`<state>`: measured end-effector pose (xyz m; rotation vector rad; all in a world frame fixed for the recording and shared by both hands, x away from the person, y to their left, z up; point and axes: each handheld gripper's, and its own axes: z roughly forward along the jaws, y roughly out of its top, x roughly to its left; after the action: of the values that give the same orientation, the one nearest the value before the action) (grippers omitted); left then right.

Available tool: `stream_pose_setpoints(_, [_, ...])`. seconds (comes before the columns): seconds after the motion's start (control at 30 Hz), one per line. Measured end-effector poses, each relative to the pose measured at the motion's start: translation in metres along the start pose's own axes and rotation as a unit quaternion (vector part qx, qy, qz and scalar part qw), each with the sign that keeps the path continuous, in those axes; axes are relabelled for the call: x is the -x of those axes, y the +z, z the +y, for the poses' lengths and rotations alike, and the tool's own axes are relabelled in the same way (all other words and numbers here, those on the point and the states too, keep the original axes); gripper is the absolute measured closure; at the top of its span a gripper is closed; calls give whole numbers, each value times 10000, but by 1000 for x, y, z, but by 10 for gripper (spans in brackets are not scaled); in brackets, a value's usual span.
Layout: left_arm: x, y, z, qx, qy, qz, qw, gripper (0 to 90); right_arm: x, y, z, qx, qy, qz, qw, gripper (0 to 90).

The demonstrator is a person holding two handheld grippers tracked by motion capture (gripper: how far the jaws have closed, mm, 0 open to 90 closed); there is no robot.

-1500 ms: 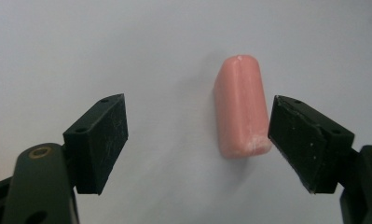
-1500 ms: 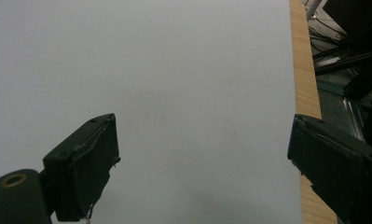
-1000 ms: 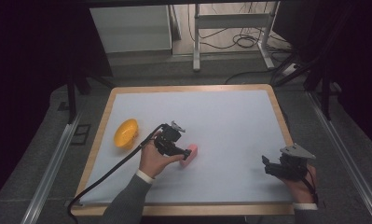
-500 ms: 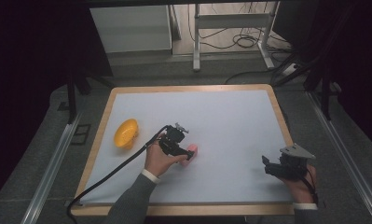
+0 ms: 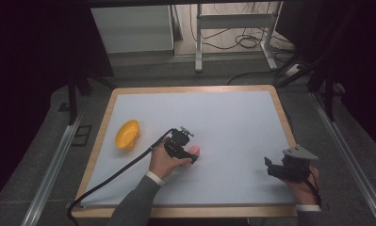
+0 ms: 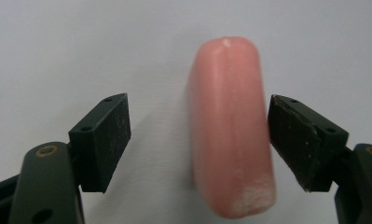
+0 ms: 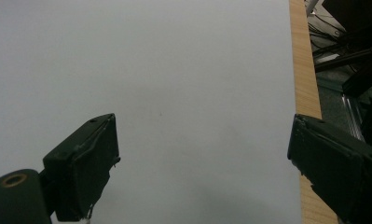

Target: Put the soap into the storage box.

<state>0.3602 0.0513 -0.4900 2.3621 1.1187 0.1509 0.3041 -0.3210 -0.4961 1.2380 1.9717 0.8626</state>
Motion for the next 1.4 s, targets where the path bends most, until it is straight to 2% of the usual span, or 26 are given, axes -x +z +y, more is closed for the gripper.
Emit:
stream_pose_setpoints(0.23, [2,9,0,-128,-47,27,9999,320,2,-1,0,20,33,-5,10000,86])
stream_pose_setpoints(0.27, [3,9,0,-140,-40,16,9999,341,2,-1,-1,16,36,-11,10000,86])
stream_pose_setpoints(0.3, [3,10,0,-141,-42,1,9999,406,3,-1,-1,11,38,-12,10000,86])
stream_pose_setpoints(0.33, [3,10,0,-147,-53,-20,9999,406,3,-1,-1,5,38,-13,10000,86])
stream_pose_setpoints(0.4, [3,10,0,-165,-65,-51,9998,486,3,-1,-1,-7,27,-14,10000,86])
stream_pose_setpoints(0.5, [3,10,0,-158,-81,-95,9998,555,3,-1,-1,8,36,-21,10000,86])
stream_pose_setpoints(0.6, [3,9,-1,-162,-74,-41,9998,587,3,-1,-1,5,33,-27,10000,86])
stream_pose_setpoints(0.8, [3,8,-1,-164,-34,-42,9999,599,3,-1,-1,19,29,-43,10000,86])
stream_pose_setpoints(0.93, [0,4,-2,-73,-43,-123,9999,600,5,-3,-1,51,66,-69,9999,86])
stream_pose_setpoints(1.2, [-8,-11,-6,78,-105,-119,9998,600,5,-4,0,73,54,-87,9999,86])
stream_pose_setpoints(1.4, [-10,-23,-5,226,-74,-106,9997,600,5,-4,0,69,64,-106,9999,86])
